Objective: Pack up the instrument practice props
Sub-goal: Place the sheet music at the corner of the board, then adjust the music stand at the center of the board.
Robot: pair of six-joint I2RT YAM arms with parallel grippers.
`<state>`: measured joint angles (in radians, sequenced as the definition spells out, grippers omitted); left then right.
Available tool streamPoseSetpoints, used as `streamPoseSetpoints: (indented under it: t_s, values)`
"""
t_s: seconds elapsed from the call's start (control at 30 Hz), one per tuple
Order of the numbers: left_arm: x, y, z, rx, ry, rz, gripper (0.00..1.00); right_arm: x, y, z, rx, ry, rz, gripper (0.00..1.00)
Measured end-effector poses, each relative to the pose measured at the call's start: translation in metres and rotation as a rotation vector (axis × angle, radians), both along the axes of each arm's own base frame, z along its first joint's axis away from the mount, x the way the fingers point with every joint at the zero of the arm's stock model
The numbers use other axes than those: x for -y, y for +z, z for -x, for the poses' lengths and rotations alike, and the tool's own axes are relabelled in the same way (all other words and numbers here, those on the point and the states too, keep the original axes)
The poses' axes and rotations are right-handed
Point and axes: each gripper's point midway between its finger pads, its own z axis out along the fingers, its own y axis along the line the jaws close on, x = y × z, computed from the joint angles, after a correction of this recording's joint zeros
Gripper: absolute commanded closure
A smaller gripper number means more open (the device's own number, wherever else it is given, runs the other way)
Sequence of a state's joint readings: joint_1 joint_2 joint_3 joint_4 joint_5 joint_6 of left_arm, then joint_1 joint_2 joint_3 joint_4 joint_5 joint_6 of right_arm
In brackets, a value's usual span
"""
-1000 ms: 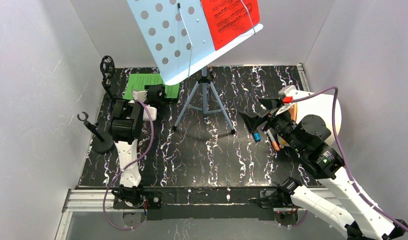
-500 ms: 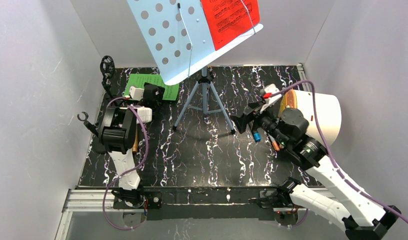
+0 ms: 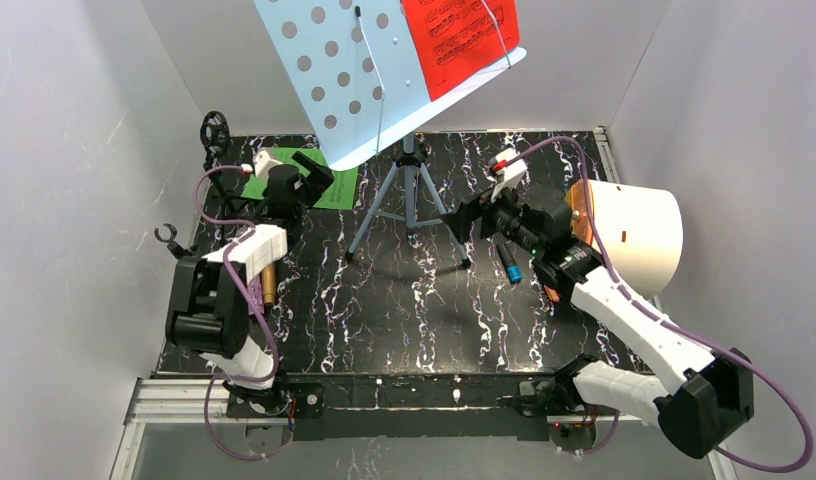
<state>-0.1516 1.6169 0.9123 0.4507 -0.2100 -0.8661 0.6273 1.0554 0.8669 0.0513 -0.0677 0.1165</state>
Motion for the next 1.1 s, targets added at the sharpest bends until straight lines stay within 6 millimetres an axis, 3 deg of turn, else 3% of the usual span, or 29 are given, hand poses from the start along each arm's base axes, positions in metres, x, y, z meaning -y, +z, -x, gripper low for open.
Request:
streamPoseSetpoints:
  t_s: [0.27,0.73,0.93,1.1]
  values:
    - [0.009,0.024,0.052,-0.009,-0.136,-0.031,0.14,0.020,-0.004,-0.053,0.014,-0.044,-0.107,0.01]
    - [0.001,0.116,0.133,0.065,-0.302,-0.270,0.11,-0.029,-0.063,-0.084,-0.098,0.140,-0.107,0.12]
    - [-0.015,0.115,0.154,0.035,-0.305,-0.401,0.09,-0.041,-0.081,-0.089,-0.130,0.163,-0.092,0.19]
    - [-0.020,0.093,0.152,-0.038,-0.302,-0.430,0.09,-0.048,-0.088,-0.090,-0.131,0.175,-0.083,0.29]
